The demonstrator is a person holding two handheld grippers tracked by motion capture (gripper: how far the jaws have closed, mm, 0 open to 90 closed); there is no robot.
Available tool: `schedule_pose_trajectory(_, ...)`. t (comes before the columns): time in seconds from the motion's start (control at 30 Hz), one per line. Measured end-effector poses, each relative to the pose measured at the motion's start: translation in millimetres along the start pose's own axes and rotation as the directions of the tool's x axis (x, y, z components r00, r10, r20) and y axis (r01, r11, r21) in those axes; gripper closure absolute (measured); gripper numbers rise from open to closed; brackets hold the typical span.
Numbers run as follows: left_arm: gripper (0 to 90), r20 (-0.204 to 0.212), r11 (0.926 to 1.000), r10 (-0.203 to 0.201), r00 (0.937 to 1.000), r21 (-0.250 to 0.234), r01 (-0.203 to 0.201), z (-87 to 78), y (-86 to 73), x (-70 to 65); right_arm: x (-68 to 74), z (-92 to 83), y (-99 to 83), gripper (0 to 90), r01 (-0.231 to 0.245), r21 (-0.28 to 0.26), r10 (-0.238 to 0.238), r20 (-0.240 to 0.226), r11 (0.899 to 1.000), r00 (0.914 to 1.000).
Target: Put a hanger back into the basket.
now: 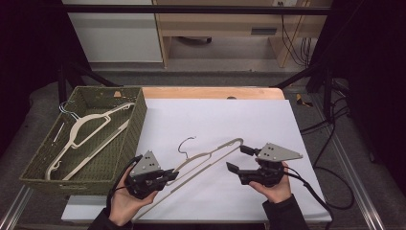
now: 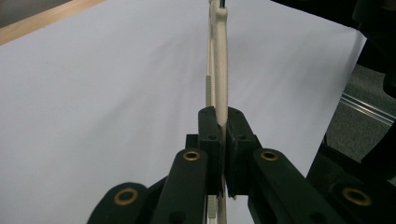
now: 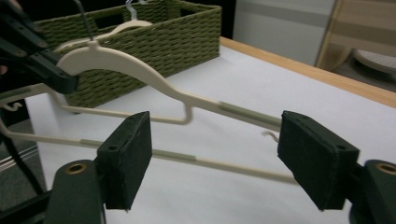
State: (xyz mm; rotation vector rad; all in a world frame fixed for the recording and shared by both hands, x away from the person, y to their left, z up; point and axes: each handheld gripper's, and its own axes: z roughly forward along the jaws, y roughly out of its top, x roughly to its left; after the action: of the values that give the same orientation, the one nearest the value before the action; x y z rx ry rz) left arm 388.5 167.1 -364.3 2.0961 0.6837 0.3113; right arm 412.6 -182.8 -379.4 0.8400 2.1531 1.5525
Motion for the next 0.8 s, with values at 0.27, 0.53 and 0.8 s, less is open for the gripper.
schedule_pose_trajectory(0.27,86.6,-0.038,0.9988,-0.027,0.9989,-0.042,0.025,-14.1,3.0,7.9,-17.7,-17.0,-6.4,14.6,-0.057,-0.021,0.059,0.099,0.998,0.9934)
schedule_pose_trajectory(0.53,86.7,-0.057,0.9941,-0.052,0.9970,-0.098,0.046,-32.5,9.1,17.8,-28.9,-23.4,-11.7,12.4,-0.088,-0.021,0.090,0.148,0.996,0.9849)
schedule_pose_trajectory(0.8,86.7,-0.085,0.9916,-0.032,0.9959,-0.128,0.021,-49.4,21.8,24.4,-35.3,-32.1,-13.0,12.1,-0.104,-0.049,0.110,0.161,0.993,0.9808)
